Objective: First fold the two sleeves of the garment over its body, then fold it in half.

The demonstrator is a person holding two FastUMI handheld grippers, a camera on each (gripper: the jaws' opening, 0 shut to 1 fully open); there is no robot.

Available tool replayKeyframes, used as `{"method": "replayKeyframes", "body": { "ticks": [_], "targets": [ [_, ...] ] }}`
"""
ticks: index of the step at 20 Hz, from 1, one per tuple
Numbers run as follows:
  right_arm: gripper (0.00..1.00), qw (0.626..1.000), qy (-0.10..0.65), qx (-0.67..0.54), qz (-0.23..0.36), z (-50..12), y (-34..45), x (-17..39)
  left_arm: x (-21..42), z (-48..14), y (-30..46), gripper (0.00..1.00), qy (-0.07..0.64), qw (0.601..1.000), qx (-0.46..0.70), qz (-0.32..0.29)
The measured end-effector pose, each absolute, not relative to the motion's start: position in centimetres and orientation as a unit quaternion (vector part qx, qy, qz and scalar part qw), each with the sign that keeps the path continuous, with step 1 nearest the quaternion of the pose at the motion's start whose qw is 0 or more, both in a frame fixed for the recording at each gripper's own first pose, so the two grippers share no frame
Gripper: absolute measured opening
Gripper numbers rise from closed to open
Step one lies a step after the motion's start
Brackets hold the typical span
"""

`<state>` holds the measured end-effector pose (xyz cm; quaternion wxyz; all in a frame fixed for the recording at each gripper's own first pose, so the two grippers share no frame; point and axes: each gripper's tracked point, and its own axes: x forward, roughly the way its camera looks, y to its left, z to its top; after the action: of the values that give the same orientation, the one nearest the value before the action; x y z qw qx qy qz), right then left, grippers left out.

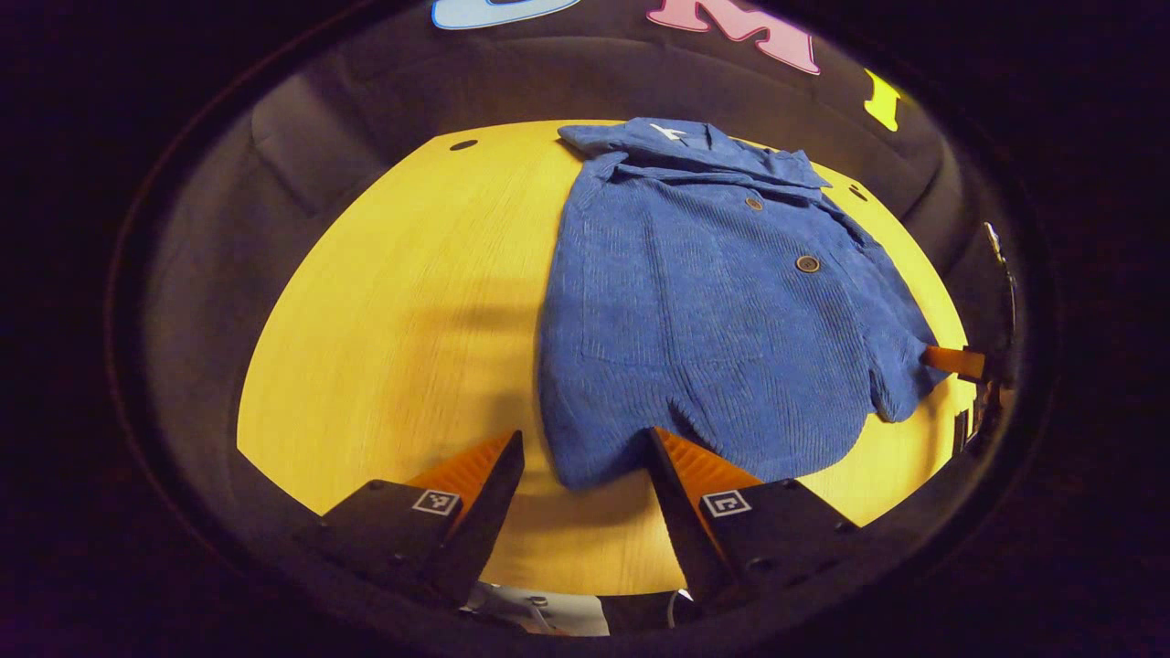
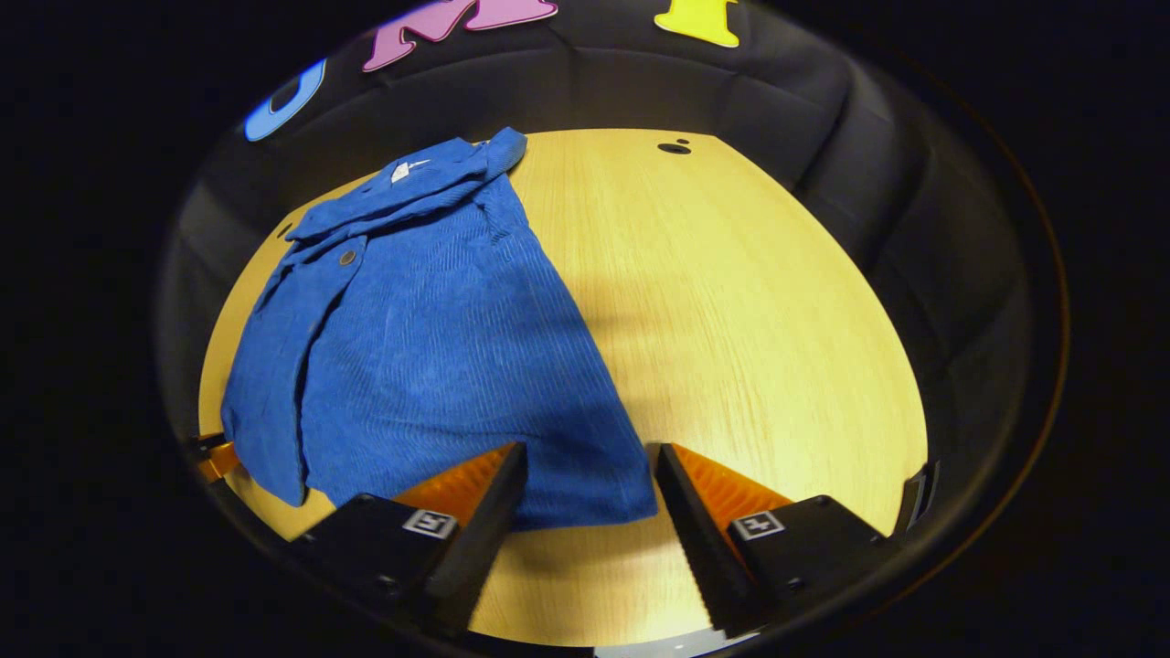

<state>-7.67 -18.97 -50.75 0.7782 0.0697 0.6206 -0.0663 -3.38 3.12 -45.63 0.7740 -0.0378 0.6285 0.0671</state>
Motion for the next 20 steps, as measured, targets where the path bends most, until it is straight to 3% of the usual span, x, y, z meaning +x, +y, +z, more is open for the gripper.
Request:
{"method": "replayKeyframes", "body": {
  "ticks": [1, 2, 3, 5, 6, 7, 10, 14, 20],
  "targets": [
    [0.74, 0.779, 0.620, 0.072, -0.066, -50.8, -18.8, -7.4, -3.0, -45.7, 2.9, 0.67, 0.626, 0.776, -0.037, 0.063],
    [0.68, 0.780, 0.619, 0.075, -0.063, -50.8, -18.4, -7.2, -2.7, -45.9, 2.7, 0.55, 0.623, 0.779, -0.036, 0.061],
    [0.58, 0.780, 0.618, 0.083, -0.060, -50.8, -17.8, -7.1, -2.3, -46.0, 2.4, 0.29, 0.618, 0.783, -0.041, 0.057],
    [0.14, 0.785, 0.614, 0.073, -0.049, -50.9, -17.2, -7.0, -1.8, -46.0, 1.6, 0.08, 0.607, 0.790, -0.067, 0.044],
    [0.07, 0.787, 0.613, 0.069, -0.031, -50.8, -16.7, -7.1, -1.7, -45.5, 0.9, 0.08, 0.602, 0.792, -0.093, 0.041],
    [0.06, 0.789, 0.611, 0.067, -0.017, -50.9, -16.4, -7.2, -1.4, -46.0, 0.6, 0.00, 0.597, 0.792, -0.121, 0.029],
    [0.05, 0.790, 0.608, 0.084, -0.013, -50.7, -16.1, -7.1, -1.4, -45.9, 0.4, 0.01, 0.593, 0.787, -0.164, 0.028],
    [0.05, 0.804, 0.579, 0.137, -0.009, -47.3, -14.4, -5.1, -1.4, -43.5, 0.1, 0.01, 0.587, 0.799, -0.135, 0.007],
    [0.05, 0.842, 0.513, 0.163, 0.021, -40.8, -12.5, 2.4, 3.4, -38.2, 0.4, 0.00, 0.539, 0.830, -0.144, -0.016]
  ]
}}
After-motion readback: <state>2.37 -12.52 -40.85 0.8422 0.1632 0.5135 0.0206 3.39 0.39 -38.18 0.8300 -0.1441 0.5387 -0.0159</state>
